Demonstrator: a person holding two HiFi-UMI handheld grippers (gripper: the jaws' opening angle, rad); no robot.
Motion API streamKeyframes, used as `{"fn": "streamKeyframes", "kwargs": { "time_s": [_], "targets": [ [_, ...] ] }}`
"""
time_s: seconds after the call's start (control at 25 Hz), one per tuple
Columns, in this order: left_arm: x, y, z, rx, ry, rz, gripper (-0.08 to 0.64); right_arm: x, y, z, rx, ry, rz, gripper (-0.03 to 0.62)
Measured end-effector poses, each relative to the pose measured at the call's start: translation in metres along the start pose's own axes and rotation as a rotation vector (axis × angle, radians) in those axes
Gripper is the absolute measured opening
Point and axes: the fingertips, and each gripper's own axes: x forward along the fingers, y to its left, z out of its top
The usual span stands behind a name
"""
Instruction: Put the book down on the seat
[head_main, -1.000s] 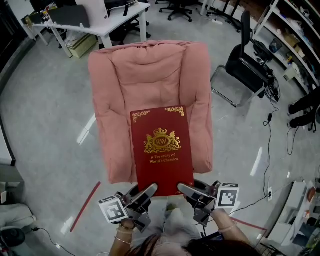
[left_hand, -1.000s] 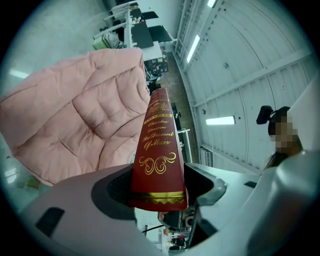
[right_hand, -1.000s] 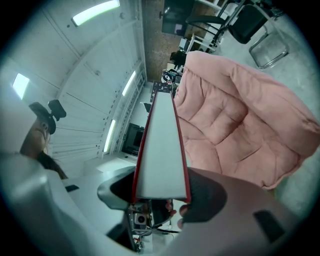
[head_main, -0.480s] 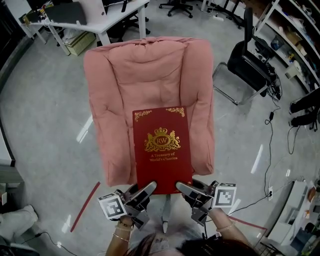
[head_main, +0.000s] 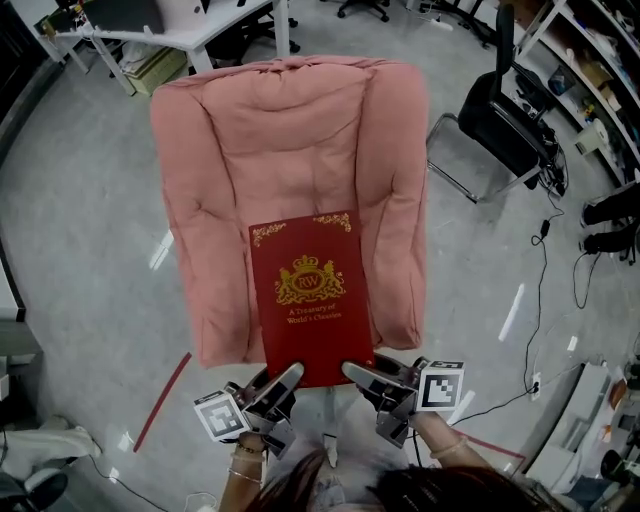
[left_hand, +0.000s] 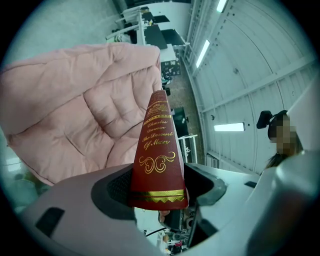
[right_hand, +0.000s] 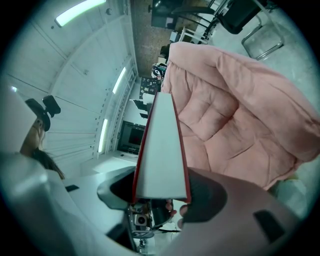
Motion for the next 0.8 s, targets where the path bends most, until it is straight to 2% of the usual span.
{"fn": "streamKeyframes", "kwargs": {
  "time_s": [0.48,0.8],
  "targets": [
    [0.026,0.046,-0.009,-0.032,0.004,0.014,0.284,0.000,-0.054,0.006,0.045,0.026,-0.046,0.259],
    [0.030,0.083,-0.022,-0.047,0.006,0.060,0.285,0.002,-0.084,0.002,0.065,0.038,-0.060,0.259]
  ]
}}
